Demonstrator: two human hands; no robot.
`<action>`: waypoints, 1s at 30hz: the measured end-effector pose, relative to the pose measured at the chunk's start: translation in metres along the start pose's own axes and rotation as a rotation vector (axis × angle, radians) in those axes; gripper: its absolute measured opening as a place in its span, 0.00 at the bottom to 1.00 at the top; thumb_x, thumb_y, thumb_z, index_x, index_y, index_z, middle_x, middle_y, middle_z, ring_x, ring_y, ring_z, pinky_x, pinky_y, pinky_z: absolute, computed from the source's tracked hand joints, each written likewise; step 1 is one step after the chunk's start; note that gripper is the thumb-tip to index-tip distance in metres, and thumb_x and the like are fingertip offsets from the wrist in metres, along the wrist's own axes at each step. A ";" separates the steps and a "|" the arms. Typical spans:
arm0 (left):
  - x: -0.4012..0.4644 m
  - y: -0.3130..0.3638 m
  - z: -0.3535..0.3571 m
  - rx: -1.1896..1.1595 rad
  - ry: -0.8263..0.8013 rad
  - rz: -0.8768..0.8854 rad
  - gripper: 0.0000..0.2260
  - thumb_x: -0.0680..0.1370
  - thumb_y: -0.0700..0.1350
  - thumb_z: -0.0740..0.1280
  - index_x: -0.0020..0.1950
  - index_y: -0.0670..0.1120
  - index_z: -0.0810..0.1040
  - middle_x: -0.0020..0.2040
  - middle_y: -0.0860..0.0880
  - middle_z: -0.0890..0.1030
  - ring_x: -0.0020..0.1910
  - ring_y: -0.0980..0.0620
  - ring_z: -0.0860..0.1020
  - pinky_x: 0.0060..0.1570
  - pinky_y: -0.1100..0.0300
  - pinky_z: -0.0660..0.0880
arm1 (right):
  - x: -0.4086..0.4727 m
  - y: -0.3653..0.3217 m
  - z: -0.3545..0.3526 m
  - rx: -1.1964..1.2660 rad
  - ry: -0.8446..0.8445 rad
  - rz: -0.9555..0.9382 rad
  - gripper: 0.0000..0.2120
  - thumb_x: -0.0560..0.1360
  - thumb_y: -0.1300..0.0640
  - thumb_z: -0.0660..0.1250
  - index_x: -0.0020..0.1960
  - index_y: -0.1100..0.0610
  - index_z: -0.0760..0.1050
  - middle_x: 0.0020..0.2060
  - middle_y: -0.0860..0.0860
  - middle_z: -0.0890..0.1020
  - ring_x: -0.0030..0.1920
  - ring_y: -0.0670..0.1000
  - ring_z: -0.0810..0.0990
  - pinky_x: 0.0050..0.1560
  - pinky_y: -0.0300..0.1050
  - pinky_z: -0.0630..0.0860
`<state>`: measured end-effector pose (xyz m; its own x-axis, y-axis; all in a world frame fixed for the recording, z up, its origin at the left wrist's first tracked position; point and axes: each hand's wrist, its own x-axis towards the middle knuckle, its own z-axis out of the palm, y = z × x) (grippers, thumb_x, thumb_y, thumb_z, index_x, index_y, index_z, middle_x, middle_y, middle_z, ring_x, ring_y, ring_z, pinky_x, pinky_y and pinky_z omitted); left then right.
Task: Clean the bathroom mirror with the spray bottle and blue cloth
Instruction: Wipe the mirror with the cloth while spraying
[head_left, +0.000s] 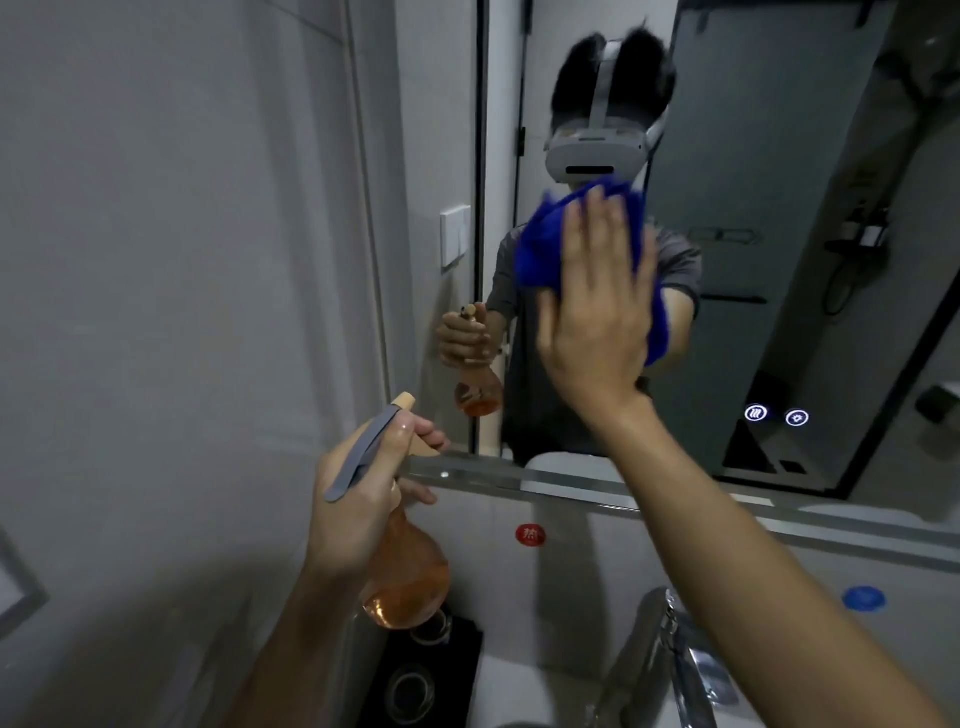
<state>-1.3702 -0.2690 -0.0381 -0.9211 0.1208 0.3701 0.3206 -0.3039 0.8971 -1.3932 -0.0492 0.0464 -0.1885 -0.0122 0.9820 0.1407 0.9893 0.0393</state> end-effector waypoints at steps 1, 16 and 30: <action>-0.001 0.000 0.000 -0.015 0.012 -0.007 0.15 0.78 0.52 0.68 0.50 0.40 0.84 0.45 0.39 0.85 0.47 0.40 0.84 0.33 0.56 0.80 | -0.014 -0.010 0.008 0.007 -0.049 -0.097 0.29 0.79 0.58 0.61 0.78 0.63 0.59 0.77 0.60 0.62 0.78 0.59 0.58 0.76 0.64 0.55; -0.006 -0.004 -0.016 0.022 0.033 0.034 0.15 0.76 0.49 0.65 0.51 0.38 0.83 0.43 0.40 0.86 0.41 0.42 0.84 0.30 0.55 0.79 | -0.105 -0.061 0.060 -0.132 -0.635 -0.988 0.38 0.71 0.60 0.73 0.77 0.56 0.61 0.78 0.56 0.61 0.79 0.59 0.53 0.77 0.65 0.40; -0.028 -0.017 -0.022 0.128 0.057 0.014 0.13 0.76 0.50 0.66 0.46 0.42 0.85 0.44 0.42 0.86 0.48 0.43 0.84 0.35 0.48 0.78 | -0.045 -0.095 0.058 0.029 -0.439 -0.598 0.35 0.77 0.61 0.60 0.80 0.61 0.49 0.80 0.58 0.52 0.80 0.58 0.48 0.78 0.60 0.41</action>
<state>-1.3542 -0.2880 -0.0690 -0.9263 0.0625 0.3715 0.3554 -0.1818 0.9169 -1.4540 -0.1338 -0.0122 -0.5972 -0.4966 0.6299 -0.1328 0.8357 0.5329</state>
